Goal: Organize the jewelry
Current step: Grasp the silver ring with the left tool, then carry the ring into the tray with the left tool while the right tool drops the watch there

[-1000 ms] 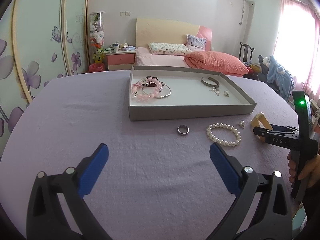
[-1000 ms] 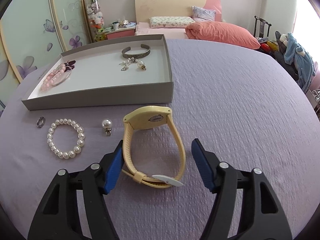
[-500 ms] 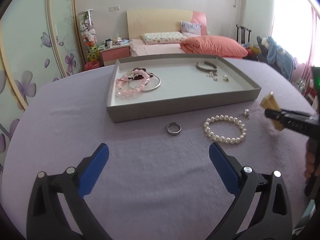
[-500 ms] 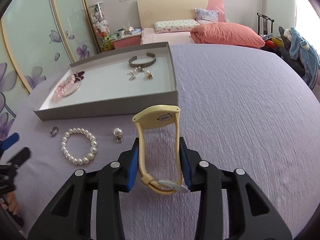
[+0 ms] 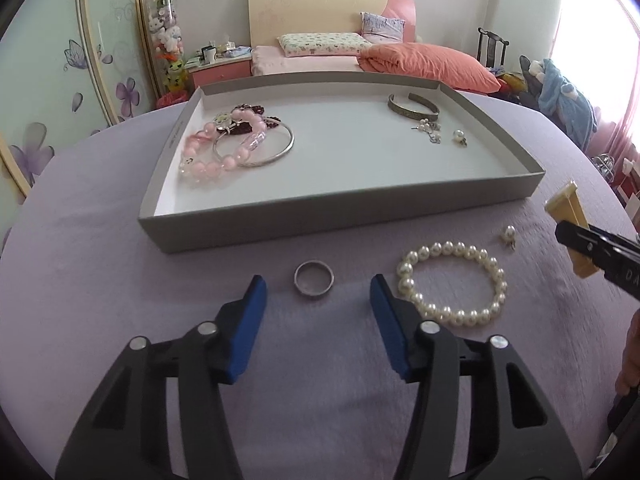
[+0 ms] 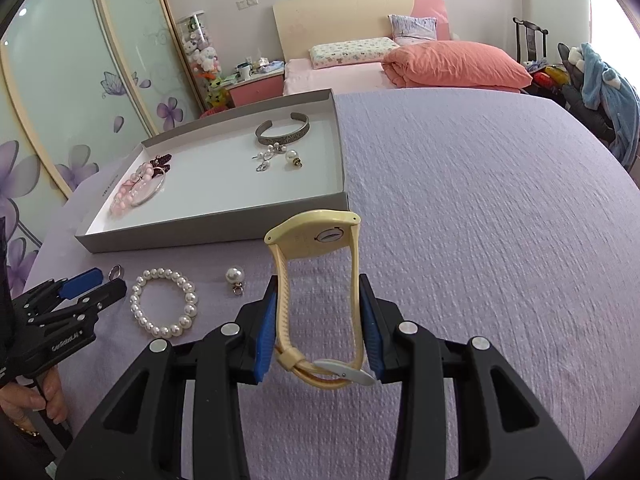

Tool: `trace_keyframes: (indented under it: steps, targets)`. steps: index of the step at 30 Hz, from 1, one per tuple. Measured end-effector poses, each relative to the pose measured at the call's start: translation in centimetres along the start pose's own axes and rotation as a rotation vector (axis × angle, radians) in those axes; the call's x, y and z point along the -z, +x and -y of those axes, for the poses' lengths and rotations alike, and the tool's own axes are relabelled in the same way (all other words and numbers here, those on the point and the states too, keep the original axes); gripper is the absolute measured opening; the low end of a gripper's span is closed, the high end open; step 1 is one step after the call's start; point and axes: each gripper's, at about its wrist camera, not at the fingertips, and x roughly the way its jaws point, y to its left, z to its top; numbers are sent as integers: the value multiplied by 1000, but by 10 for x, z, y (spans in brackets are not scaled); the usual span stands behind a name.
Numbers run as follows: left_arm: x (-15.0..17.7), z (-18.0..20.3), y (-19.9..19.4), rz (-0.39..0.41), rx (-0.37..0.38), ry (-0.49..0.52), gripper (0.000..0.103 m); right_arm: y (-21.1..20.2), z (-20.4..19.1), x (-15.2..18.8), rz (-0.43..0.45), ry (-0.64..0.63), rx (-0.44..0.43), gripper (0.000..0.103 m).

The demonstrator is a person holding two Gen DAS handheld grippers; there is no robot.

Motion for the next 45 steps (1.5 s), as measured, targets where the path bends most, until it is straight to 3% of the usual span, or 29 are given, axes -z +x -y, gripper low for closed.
trace_keyframes:
  steps: [6, 9, 18, 32, 45]
  targets:
    - [-5, 2, 4, 4, -5, -14, 36, -2, -1, 1, 4, -1, -9, 38]
    - [-5, 2, 4, 6, -6, -20, 22, -2, -2, 1, 5, -2, -11, 38]
    - [6, -14, -9, 14, 22, -64, 22, -9, -15, 2, 19, -24, -25, 38]
    - [25, -51, -78, 124, 4, -117, 22, -24, -56, 5, 47, -103, -69, 38]
    - [28, -49, -82, 124, 13, -118, 22, -24, -60, 5, 46, -113, -60, 38]
